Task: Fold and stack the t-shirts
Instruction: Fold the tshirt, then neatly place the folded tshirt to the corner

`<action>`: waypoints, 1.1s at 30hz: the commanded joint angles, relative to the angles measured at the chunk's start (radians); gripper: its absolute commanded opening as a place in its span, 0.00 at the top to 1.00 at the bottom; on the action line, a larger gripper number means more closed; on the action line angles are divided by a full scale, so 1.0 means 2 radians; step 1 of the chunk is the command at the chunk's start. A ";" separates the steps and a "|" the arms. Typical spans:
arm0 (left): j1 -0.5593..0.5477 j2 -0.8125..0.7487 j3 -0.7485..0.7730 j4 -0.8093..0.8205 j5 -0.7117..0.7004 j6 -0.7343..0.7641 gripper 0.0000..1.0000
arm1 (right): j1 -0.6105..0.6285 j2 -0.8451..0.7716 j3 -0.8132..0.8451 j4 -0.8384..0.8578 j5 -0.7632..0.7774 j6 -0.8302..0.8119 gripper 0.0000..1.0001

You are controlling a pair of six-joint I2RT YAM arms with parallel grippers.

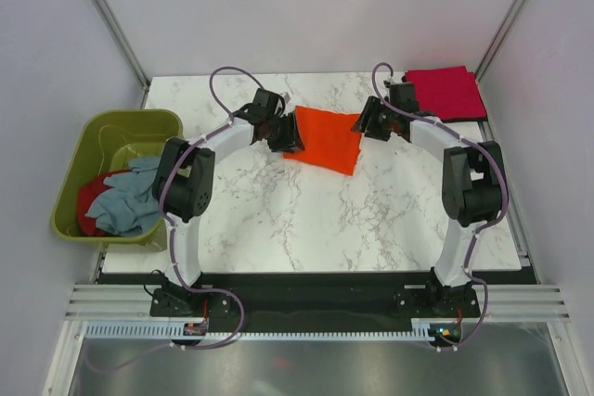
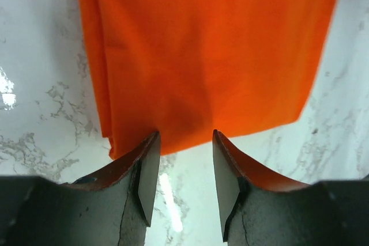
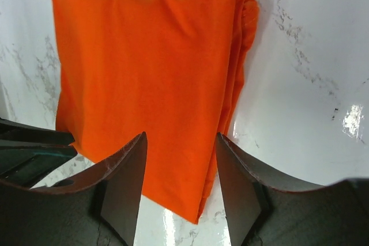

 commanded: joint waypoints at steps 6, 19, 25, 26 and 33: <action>0.001 0.018 -0.011 0.019 -0.046 0.000 0.52 | 0.002 0.041 0.027 -0.005 0.021 -0.025 0.40; 0.000 -0.194 -0.025 -0.100 -0.014 0.032 0.47 | 0.002 0.115 0.082 0.003 0.030 -0.046 0.36; 0.001 -0.262 -0.086 -0.108 0.011 0.043 0.46 | 0.002 0.151 0.109 0.002 0.039 -0.079 0.37; 0.001 -0.277 -0.092 -0.109 0.016 0.046 0.46 | 0.002 0.161 0.115 0.000 0.038 -0.085 0.38; 0.001 -0.309 -0.129 -0.111 0.004 0.070 0.46 | 0.001 0.177 0.136 -0.001 0.049 -0.128 0.58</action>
